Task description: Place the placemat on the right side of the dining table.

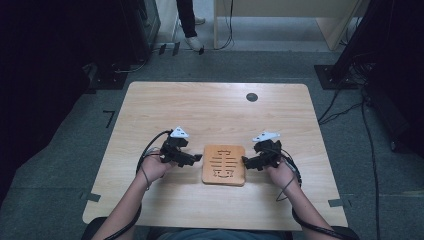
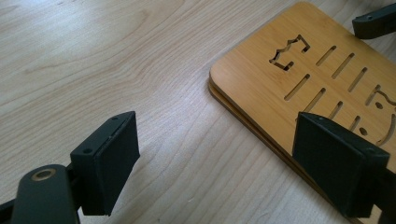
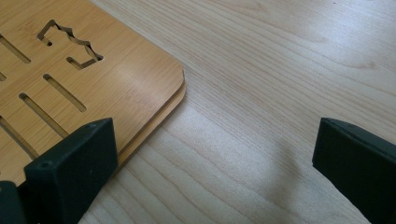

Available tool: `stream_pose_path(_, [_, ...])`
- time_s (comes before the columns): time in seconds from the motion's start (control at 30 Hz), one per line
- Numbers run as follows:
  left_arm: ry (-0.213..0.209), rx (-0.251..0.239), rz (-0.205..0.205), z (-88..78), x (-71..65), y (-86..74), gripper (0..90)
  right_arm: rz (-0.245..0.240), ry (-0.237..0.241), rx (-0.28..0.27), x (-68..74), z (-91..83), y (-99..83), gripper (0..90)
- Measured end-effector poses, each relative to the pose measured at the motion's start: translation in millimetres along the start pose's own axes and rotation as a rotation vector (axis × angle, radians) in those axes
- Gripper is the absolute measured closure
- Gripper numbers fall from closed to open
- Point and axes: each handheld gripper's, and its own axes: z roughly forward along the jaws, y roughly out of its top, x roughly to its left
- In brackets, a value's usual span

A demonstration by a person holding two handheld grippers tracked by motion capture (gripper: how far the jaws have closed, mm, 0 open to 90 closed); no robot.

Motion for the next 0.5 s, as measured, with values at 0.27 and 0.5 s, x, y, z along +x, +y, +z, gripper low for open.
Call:
stream_pose_path(0.27, [-0.022,0.003,0.004,0.0,-2.5,0.8,14.2,-0.002,-0.004,-0.008,2.7,1.8,1.6,0.0])
stream_pose_path(0.5, [-0.026,0.007,0.0,2.2,-4.9,0.9,14.2,-0.002,-0.006,-0.015,6.3,3.4,2.5,0.0])
